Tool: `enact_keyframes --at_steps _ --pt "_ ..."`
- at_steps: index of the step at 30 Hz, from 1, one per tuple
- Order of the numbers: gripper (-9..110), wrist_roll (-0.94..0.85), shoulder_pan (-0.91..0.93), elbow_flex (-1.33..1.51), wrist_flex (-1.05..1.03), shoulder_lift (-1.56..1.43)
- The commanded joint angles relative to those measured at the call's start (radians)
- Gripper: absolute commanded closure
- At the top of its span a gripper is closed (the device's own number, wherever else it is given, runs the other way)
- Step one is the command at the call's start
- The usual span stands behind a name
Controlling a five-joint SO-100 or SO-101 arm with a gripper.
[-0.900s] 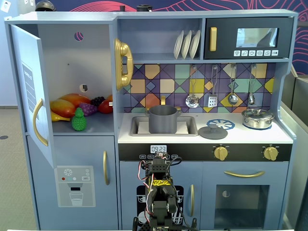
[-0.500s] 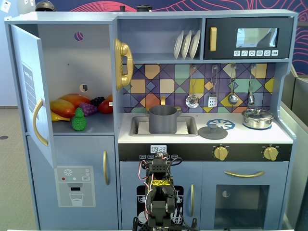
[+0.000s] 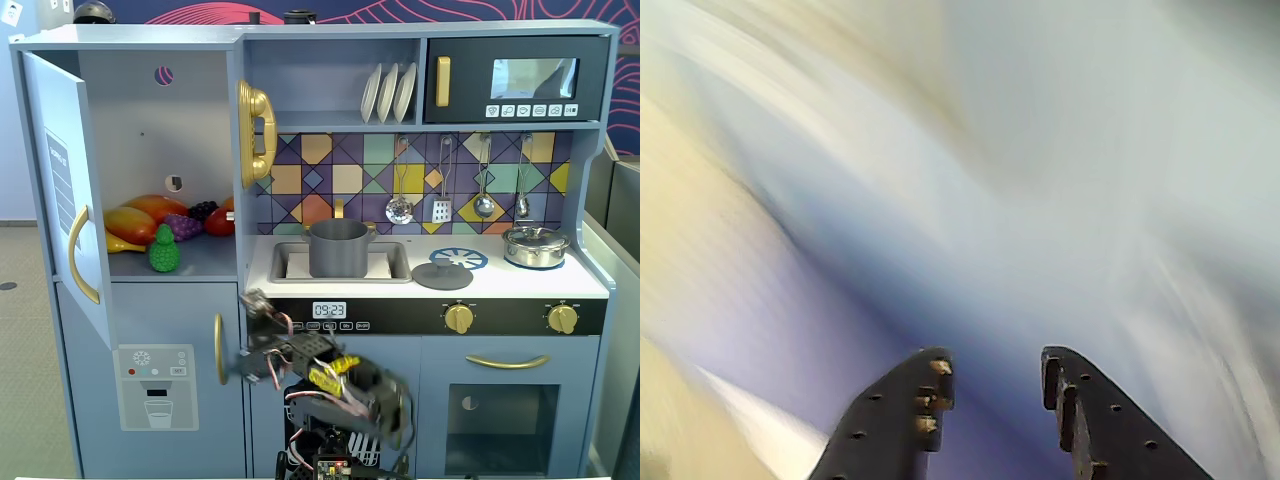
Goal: Pick up the green pineapple from the left cabinet and place it in the gray recipient
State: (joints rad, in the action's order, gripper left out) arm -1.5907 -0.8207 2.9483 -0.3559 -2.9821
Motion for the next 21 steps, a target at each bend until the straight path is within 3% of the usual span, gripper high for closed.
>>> enact_keyframes --at_steps 1,14,21 --pt "85 0.034 -0.074 -0.295 0.288 0.166" --pt "70 -0.061 -0.009 -0.621 0.437 0.537" --pt "69 -0.006 0.029 -0.795 0.494 0.716"
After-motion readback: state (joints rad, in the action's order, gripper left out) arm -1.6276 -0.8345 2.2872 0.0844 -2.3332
